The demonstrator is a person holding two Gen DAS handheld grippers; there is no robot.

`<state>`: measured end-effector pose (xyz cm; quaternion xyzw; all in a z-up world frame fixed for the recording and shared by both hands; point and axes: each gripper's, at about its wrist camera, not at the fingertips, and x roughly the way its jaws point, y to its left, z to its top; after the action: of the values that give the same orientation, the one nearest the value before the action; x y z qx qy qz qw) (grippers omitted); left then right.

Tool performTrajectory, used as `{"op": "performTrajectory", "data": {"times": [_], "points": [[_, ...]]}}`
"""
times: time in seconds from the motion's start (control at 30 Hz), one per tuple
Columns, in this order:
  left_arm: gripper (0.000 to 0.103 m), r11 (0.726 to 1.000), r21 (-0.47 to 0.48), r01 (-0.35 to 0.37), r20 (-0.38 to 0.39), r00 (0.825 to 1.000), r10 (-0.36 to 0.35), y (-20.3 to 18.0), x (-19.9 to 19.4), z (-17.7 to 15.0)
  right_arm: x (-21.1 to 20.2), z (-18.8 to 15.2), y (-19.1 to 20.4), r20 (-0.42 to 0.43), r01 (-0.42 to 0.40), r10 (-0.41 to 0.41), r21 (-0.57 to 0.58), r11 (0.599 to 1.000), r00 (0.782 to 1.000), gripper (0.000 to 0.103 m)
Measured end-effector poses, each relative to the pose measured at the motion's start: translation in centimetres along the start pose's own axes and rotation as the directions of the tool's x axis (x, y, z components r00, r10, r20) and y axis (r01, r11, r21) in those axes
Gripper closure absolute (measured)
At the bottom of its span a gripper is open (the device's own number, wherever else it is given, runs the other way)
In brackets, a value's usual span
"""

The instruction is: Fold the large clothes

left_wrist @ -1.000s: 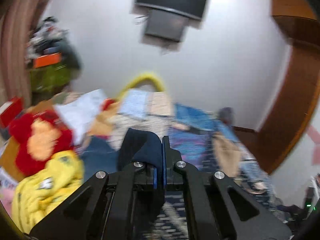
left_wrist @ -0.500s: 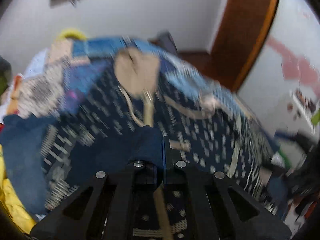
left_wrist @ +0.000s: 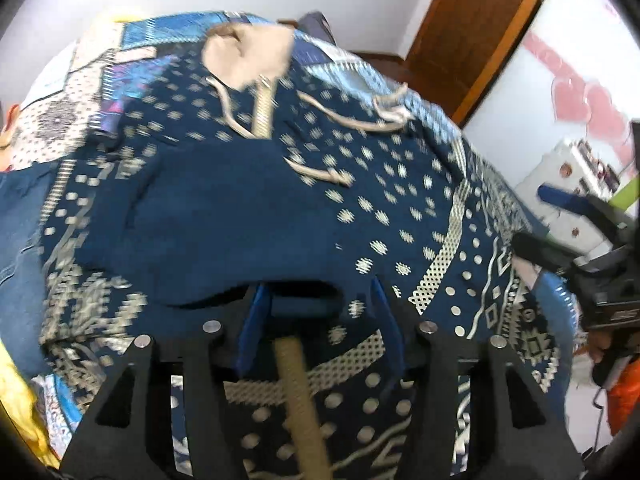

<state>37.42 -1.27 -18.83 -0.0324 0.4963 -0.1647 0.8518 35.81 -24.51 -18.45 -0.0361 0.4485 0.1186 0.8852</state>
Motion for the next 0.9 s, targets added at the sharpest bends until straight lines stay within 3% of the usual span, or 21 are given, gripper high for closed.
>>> {"op": "performTrajectory", "data": {"times": [0.07,0.17,0.3,0.43,0.53,0.63,0.7,0.77,0.83,0.9], "points": [[0.037,0.999,-0.044,-0.017,0.029,0.999,0.018,1.5,-1.5,0.0,0.1,0.1,0.5,0.004,-0.005,0.005,-0.009,1.000,1.000,0.000],[0.029,0.990,-0.134,-0.040,0.075,0.996,0.050,4.9,-3.1,0.2,0.8,0.4,1.1,0.000,-0.003,0.003,-0.019,1.000,1.000,0.000],[0.029,0.958,-0.287,-0.023,0.062,0.997,0.043,9.8,-2.9,0.2,2.7,0.7,1.6,-0.036,-0.012,0.011,-0.016,1.000,0.999,0.000],[0.029,0.882,-0.464,0.083,0.076,0.996,-0.054,13.9,-1.5,-0.5,4.5,0.6,1.8,-0.078,-0.014,0.014,-0.008,1.000,0.997,0.000],[0.029,0.836,-0.532,0.135,0.077,0.991,-0.111,15.5,0.4,-0.6,5.0,0.2,1.7,-0.090,-0.013,0.012,-0.010,1.000,0.996,0.000],[0.030,0.847,-0.513,0.137,0.101,0.990,-0.099,15.4,1.1,0.1,4.9,0.1,1.2,-0.090,-0.012,0.011,-0.009,1.000,0.996,0.000],[0.040,0.871,-0.482,0.095,0.097,0.994,-0.055,14.9,1.6,0.9,4.6,-0.1,0.6,-0.082,-0.002,0.002,-0.003,1.000,0.997,0.000],[0.075,0.901,-0.433,0.001,0.061,0.998,0.028,14.2,2.2,1.7,4.2,-0.2,-0.1,-0.076,0.004,-0.004,0.006,1.000,0.997,0.000],[0.086,0.928,-0.357,-0.109,0.029,0.991,0.128,13.1,2.4,2.6,3.7,-0.4,-1.1,-0.069,0.018,-0.016,0.022,1.000,0.997,0.000],[0.091,0.939,-0.302,-0.161,0.037,0.983,0.180,11.5,2.0,3.5,3.1,-0.7,-2.3,-0.062,0.031,-0.028,0.046,0.998,0.998,0.000]]}}
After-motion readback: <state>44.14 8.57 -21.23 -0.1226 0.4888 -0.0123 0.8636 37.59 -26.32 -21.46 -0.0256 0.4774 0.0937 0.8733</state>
